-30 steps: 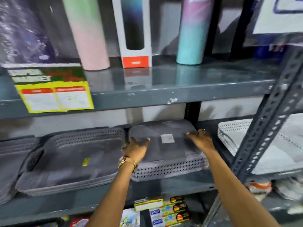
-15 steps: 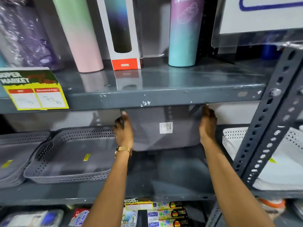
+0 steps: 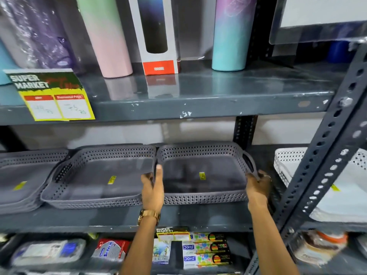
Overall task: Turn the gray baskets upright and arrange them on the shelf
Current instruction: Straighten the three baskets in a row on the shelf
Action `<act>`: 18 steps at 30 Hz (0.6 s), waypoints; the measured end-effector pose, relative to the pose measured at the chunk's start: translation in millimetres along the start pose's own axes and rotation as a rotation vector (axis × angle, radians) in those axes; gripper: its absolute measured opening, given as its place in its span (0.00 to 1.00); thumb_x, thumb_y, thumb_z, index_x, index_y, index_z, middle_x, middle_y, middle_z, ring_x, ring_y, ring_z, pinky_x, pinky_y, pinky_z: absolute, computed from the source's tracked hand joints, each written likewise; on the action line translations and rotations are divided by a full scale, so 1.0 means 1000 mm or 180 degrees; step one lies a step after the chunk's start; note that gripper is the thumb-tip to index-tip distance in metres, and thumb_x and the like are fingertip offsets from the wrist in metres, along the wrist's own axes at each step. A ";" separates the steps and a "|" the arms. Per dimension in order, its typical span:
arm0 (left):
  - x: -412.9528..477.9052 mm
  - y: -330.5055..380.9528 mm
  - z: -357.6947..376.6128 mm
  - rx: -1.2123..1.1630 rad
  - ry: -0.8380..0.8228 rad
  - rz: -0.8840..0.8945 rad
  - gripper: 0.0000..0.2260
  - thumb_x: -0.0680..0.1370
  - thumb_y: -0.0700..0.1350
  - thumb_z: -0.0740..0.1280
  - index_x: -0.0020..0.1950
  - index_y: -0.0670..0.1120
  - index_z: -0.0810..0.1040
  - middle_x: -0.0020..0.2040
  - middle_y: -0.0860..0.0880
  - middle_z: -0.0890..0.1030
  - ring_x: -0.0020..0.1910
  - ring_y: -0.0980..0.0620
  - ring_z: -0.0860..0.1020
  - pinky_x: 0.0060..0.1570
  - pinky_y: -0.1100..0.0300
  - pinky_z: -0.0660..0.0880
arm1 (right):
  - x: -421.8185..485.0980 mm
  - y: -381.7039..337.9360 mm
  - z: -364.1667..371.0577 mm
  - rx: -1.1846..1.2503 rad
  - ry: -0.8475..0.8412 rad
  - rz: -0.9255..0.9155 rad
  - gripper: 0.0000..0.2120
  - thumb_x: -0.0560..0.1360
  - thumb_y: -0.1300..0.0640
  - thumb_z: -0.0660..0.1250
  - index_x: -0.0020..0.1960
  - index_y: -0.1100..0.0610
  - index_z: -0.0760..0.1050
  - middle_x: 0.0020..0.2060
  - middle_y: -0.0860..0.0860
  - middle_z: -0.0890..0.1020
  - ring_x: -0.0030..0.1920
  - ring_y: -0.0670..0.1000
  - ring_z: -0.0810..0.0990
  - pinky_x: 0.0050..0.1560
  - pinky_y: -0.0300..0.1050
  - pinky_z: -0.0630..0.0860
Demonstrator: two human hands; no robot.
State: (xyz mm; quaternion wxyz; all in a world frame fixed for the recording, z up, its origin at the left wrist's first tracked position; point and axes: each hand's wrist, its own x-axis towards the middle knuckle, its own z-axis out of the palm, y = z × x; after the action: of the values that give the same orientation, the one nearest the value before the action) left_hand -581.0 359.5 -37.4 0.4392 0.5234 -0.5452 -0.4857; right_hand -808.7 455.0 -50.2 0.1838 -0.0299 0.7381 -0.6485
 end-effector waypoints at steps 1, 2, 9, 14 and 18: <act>-0.003 -0.005 -0.003 0.0276 -0.0020 0.0212 0.23 0.76 0.63 0.59 0.60 0.46 0.70 0.50 0.47 0.79 0.53 0.43 0.76 0.51 0.54 0.69 | -0.005 0.003 -0.001 -0.0528 0.0009 -0.0255 0.26 0.76 0.60 0.65 0.72 0.63 0.63 0.71 0.64 0.68 0.69 0.62 0.69 0.69 0.56 0.66; -0.004 -0.010 -0.008 0.0579 0.0058 0.0470 0.27 0.74 0.65 0.62 0.60 0.43 0.71 0.49 0.45 0.80 0.49 0.43 0.78 0.49 0.53 0.72 | -0.012 0.005 -0.001 -0.1167 0.0094 -0.0630 0.29 0.76 0.60 0.65 0.74 0.63 0.59 0.73 0.65 0.63 0.74 0.62 0.62 0.73 0.58 0.61; 0.009 -0.024 -0.110 0.1387 0.0624 0.1480 0.20 0.73 0.57 0.61 0.56 0.44 0.76 0.55 0.45 0.81 0.54 0.43 0.78 0.52 0.49 0.76 | -0.095 -0.002 0.073 -0.2321 -0.1063 -0.2097 0.24 0.76 0.49 0.63 0.67 0.59 0.70 0.62 0.61 0.76 0.64 0.62 0.74 0.62 0.58 0.73; 0.067 -0.026 -0.225 0.2311 0.0817 0.1030 0.22 0.74 0.52 0.68 0.64 0.42 0.73 0.60 0.37 0.77 0.56 0.34 0.76 0.53 0.44 0.74 | -0.169 0.001 0.150 -0.2653 -0.1772 -0.1719 0.31 0.73 0.37 0.61 0.61 0.62 0.71 0.56 0.62 0.80 0.59 0.63 0.78 0.54 0.55 0.75; 0.116 -0.027 -0.289 0.3071 0.0543 0.0402 0.27 0.75 0.51 0.68 0.68 0.38 0.67 0.65 0.35 0.71 0.61 0.33 0.73 0.57 0.42 0.72 | -0.186 0.009 0.185 -0.3025 -0.1733 -0.1114 0.29 0.72 0.35 0.62 0.56 0.61 0.70 0.60 0.62 0.78 0.61 0.64 0.76 0.57 0.56 0.73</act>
State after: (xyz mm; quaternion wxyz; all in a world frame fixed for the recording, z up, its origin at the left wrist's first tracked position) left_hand -299.7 224.6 -26.3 0.2185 0.6710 -0.7006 -0.1058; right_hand -576.8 334.0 -32.2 0.2235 -0.3969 0.8586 -0.2352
